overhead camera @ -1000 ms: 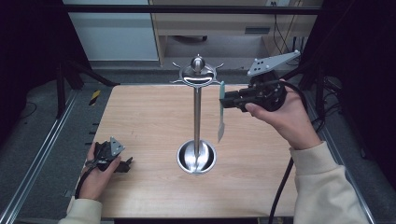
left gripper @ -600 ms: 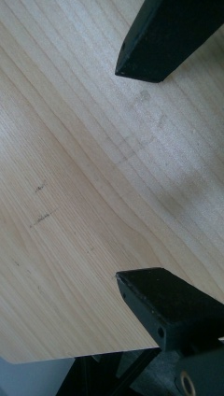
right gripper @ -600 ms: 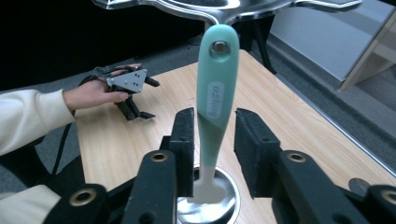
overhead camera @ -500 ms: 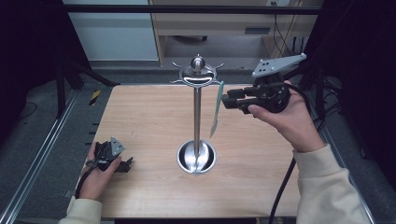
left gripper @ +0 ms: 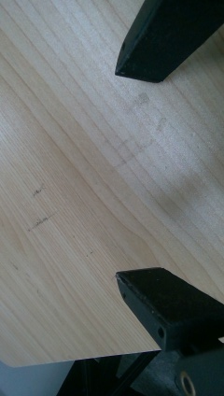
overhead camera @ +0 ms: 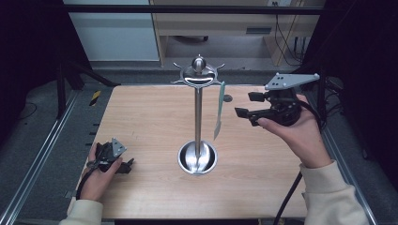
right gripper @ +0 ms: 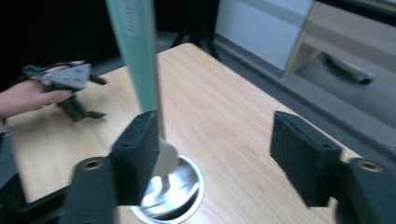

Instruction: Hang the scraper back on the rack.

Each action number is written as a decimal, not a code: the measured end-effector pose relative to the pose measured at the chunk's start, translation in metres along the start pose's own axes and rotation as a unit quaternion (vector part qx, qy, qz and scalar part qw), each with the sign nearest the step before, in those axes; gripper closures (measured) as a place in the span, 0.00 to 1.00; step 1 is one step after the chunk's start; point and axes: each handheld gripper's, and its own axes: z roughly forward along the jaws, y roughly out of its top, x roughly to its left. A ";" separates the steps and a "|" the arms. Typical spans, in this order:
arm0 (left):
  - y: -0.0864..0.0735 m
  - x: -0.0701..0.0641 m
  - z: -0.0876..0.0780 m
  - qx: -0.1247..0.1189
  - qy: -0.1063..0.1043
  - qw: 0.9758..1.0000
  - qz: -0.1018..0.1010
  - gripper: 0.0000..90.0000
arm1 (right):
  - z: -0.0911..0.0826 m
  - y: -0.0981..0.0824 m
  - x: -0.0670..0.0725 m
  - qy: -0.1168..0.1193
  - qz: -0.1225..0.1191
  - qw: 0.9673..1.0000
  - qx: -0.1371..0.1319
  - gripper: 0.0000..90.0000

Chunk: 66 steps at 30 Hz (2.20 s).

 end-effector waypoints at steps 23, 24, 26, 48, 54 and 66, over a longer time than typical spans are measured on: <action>-0.001 -0.001 -0.001 -0.003 0.008 1.000 -0.006 0.03 | 0.033 -0.088 0.011 -0.060 0.020 0.998 -0.007 0.12; -0.001 -0.001 -0.001 -0.002 0.008 1.000 -0.007 0.03 | 0.035 -0.093 0.011 -0.061 0.021 0.998 -0.007 0.12; -0.002 -0.001 -0.001 -0.001 0.008 1.000 -0.007 0.03 | 0.038 -0.100 0.012 -0.061 0.022 0.998 -0.009 0.12; -0.001 0.001 -0.003 -0.007 0.005 1.000 -0.012 0.03 | 0.084 -0.174 0.007 -0.112 0.077 0.990 0.032 0.14; -0.001 0.001 -0.003 -0.016 0.004 1.000 -0.020 0.03 | 0.089 -0.185 0.005 -0.115 0.085 0.989 0.032 0.14; 0.000 0.002 -0.006 -0.025 0.007 0.999 -0.025 0.03 | 0.098 -0.208 -0.006 -0.116 0.096 0.988 0.027 0.18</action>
